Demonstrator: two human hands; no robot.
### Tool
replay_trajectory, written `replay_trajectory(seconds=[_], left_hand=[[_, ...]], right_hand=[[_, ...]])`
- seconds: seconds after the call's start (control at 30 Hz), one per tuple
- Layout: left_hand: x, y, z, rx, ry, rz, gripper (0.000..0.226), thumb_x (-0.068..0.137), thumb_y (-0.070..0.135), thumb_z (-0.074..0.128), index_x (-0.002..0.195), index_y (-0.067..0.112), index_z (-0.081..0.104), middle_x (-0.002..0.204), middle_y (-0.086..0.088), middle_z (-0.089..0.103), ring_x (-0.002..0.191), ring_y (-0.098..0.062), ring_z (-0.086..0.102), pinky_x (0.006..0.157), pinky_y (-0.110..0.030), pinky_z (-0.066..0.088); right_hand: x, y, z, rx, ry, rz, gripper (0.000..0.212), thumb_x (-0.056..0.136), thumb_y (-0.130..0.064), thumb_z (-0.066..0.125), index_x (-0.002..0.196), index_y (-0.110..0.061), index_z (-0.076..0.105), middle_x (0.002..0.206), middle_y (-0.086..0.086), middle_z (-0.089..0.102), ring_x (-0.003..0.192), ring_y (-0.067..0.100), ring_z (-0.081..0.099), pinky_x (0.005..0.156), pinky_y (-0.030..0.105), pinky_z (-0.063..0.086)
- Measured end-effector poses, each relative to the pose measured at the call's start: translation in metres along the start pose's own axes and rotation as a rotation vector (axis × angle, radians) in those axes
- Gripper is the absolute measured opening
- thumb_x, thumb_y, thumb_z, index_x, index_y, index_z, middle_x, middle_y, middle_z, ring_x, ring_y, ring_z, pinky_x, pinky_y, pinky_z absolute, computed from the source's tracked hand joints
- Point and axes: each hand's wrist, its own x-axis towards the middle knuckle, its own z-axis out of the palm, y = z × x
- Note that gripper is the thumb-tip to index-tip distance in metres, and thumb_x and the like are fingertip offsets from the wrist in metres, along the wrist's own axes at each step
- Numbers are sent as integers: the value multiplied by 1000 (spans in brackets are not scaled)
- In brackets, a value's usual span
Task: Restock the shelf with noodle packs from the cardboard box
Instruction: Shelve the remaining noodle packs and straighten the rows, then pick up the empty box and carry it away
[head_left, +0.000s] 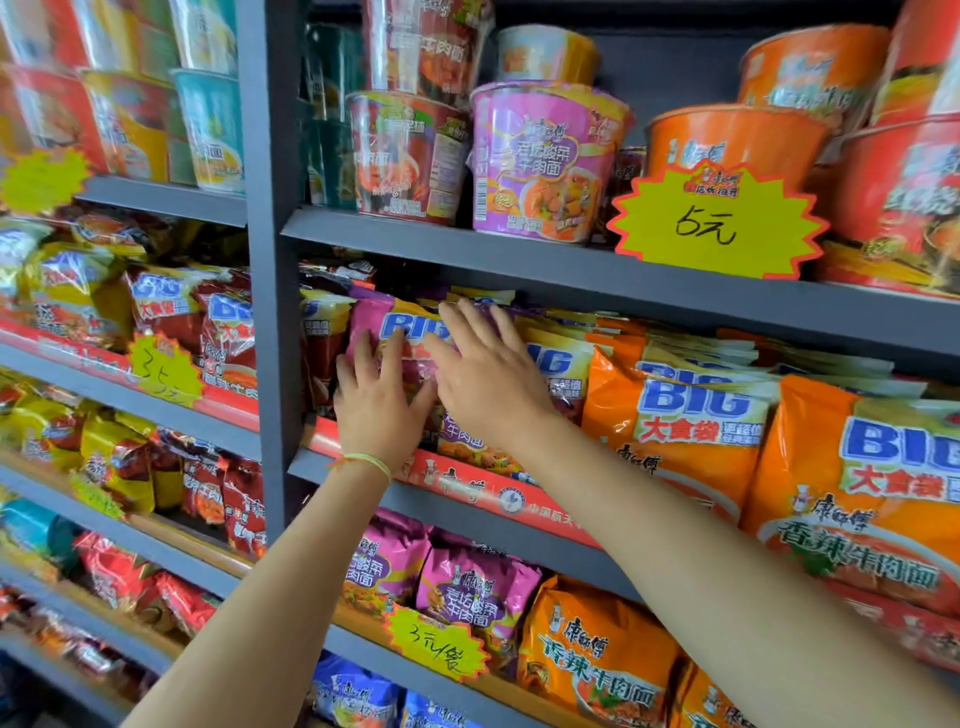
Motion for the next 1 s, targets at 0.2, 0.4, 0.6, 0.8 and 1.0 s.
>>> replay_trajectory(seconds=[0.2, 0.4, 0.6, 0.8, 1.0], left_hand=[[4, 0, 0, 59, -141, -27, 78, 96, 62, 37, 159, 28, 6, 165, -17, 3, 145, -48, 20, 113, -56, 27], [-7, 4, -3, -53, 132, 48, 58, 94, 41, 46, 140, 6, 51, 146, -30, 42, 129, -50, 42, 101, -56, 41], [-28, 23, -1, -71, -15, 232, 57, 93, 44, 33, 135, 12, 55, 142, -13, 52, 130, -37, 47, 102, -52, 44], [-51, 8, -38, -206, 191, 138, 31, 91, 23, 45, 107, 8, 68, 101, -11, 67, 86, -33, 62, 69, -43, 51], [-124, -46, -78, -26, -132, -165, 27, 88, 35, 43, 89, 21, 66, 84, -5, 69, 83, -34, 64, 66, -39, 51]], right_hand=[[-10, 13, 14, -117, -106, 58, 55, 106, -45, 22, 158, -25, 19, 167, 7, 3, 153, 28, -1, 122, 51, -4], [-35, 18, 15, -153, -14, 74, 57, 104, -46, 29, 157, -26, 22, 165, 11, 14, 152, 32, 10, 122, 53, 4], [-35, 23, 14, -104, -75, 84, 57, 105, -48, 23, 158, -28, 17, 165, 10, 12, 153, 31, 6, 123, 51, 0], [-59, 2, -7, 229, 284, 16, 32, 96, -20, 48, 120, -7, 64, 127, 15, 61, 120, 32, 54, 108, 46, 38], [-107, -75, 3, 682, 80, 4, 25, 89, -25, 43, 83, -13, 63, 62, 5, 61, 58, 30, 56, 48, 36, 42]])
